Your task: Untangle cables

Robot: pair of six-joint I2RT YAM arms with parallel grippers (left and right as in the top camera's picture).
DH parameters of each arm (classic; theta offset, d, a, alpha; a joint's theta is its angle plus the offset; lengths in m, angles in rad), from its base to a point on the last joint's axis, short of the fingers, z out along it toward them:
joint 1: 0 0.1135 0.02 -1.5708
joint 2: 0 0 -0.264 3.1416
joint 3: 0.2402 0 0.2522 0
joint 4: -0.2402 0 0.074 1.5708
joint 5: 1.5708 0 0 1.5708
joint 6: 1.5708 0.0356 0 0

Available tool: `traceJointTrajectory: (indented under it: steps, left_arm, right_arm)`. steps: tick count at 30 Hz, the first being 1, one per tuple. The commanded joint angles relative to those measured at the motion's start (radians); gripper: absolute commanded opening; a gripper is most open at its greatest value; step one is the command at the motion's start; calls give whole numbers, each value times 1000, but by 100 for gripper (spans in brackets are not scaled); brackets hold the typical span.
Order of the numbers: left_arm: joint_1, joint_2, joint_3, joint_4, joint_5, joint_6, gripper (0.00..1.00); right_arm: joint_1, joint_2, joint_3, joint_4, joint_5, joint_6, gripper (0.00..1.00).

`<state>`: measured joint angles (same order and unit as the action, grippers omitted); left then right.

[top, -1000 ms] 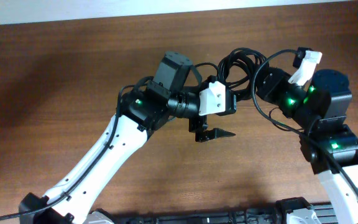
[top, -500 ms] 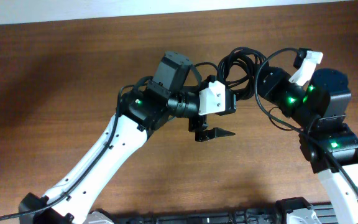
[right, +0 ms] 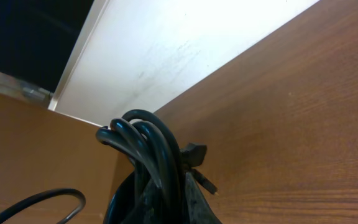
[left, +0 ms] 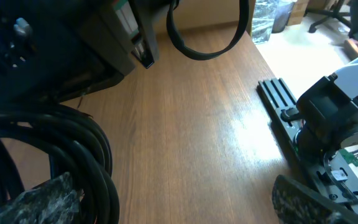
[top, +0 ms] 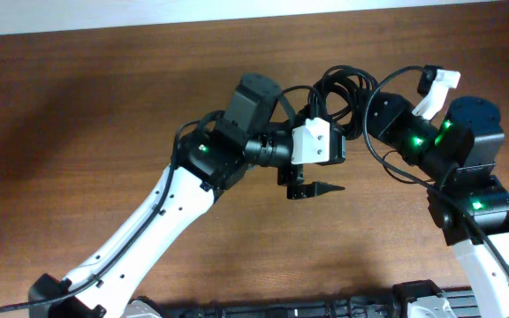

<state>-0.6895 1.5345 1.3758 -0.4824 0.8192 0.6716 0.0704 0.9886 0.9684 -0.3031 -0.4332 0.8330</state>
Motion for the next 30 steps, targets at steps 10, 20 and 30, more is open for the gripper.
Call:
traceJointTrajectory:
  steps: [10,20,30]
  left_arm:
    - [-31,-7,-8,4,-85,-6,99]
    - [-31,-7,-8,26,-96,-6,99]
    - [-31,-7,-8,41,-146,-6,38]
  right_arm:
    - [8,-5,32,43,-140,15,4]
    - [8,-5,32,43,-208,15,4]
    - [8,-5,32,47,-279,15,4]
